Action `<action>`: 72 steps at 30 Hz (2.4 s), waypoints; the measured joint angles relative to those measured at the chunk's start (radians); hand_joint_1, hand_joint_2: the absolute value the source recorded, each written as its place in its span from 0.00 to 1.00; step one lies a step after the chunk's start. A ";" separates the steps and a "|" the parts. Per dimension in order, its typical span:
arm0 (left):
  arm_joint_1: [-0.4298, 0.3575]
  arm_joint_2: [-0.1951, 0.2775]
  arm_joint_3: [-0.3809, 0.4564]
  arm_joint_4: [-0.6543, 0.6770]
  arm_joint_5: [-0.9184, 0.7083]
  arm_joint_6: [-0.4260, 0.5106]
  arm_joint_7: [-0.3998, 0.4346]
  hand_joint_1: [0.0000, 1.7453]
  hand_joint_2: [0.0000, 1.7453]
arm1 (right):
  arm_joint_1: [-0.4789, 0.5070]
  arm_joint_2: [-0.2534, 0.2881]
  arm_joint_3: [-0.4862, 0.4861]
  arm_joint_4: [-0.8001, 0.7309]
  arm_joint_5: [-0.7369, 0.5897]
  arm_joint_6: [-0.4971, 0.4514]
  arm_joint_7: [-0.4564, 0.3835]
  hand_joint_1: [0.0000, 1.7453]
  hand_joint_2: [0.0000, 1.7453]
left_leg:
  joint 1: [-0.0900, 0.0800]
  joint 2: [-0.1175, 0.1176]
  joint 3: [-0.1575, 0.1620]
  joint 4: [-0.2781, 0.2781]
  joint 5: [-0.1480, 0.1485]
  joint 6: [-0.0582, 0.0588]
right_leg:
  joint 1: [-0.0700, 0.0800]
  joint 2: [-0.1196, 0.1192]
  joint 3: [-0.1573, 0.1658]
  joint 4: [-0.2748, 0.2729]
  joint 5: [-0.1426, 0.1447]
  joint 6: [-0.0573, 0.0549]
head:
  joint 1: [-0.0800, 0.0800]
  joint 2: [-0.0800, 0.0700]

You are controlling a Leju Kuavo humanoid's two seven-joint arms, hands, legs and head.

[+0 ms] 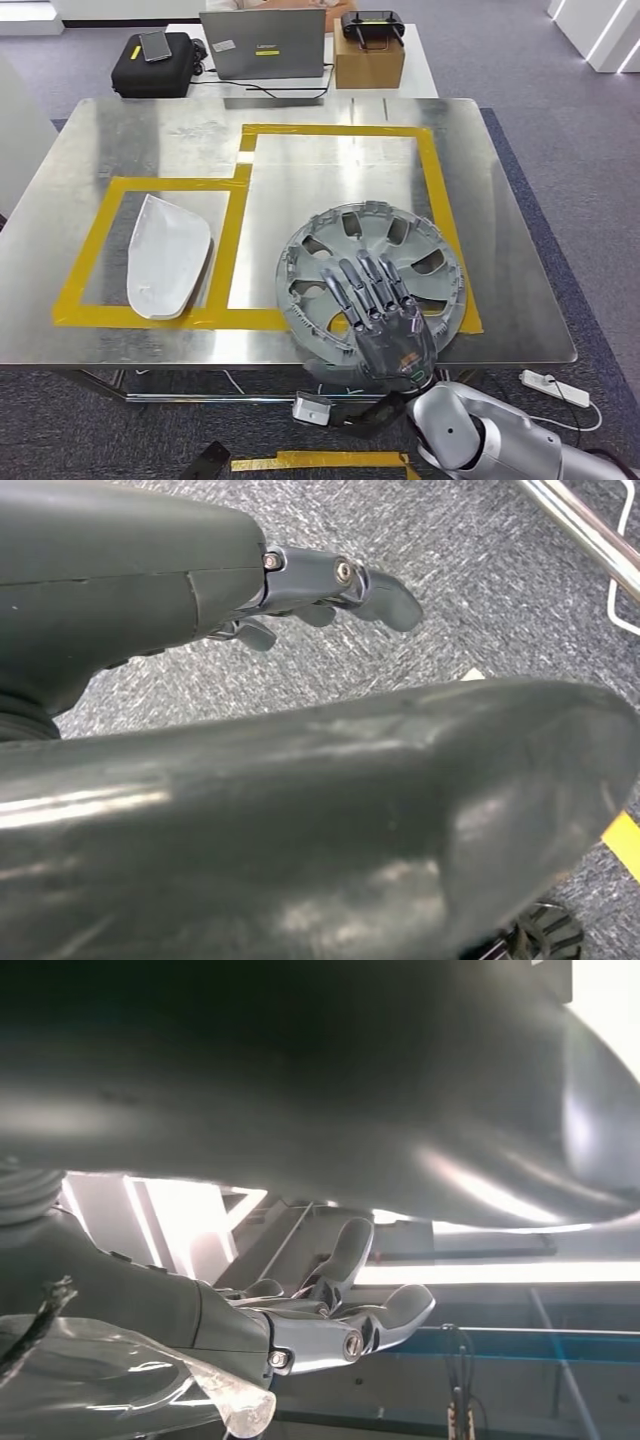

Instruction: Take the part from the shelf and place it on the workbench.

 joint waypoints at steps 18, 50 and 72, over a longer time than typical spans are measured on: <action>0.010 -0.003 0.000 0.000 0.004 0.014 0.000 0.00 0.00 | 0.037 -0.005 -0.011 -0.013 0.000 0.013 -0.015 0.00 0.00 | 0.008 0.050 -0.071 0.057 -0.012 -0.041 | 0.006 -0.080 0.059 -0.003 -0.046 -0.040 | 0.004 0.000; 0.029 -0.008 0.035 0.000 0.032 0.061 0.001 0.00 0.00 | 0.516 0.038 -0.346 0.001 -0.021 -0.090 -0.072 0.00 0.00 | 0.000 0.049 -0.092 0.059 -0.007 -0.035 | 0.018 -0.092 0.118 -0.039 -0.074 -0.051 | 0.001 0.000; 0.056 -0.017 0.100 0.002 0.030 0.104 -0.022 0.00 0.00 | 0.870 0.594 -1.432 0.560 -0.402 -0.002 -0.724 0.00 0.00 | -0.011 0.052 -0.004 -0.036 0.026 0.014 | 0.019 -0.081 0.023 0.181 -0.101 -0.008 | 0.002 0.000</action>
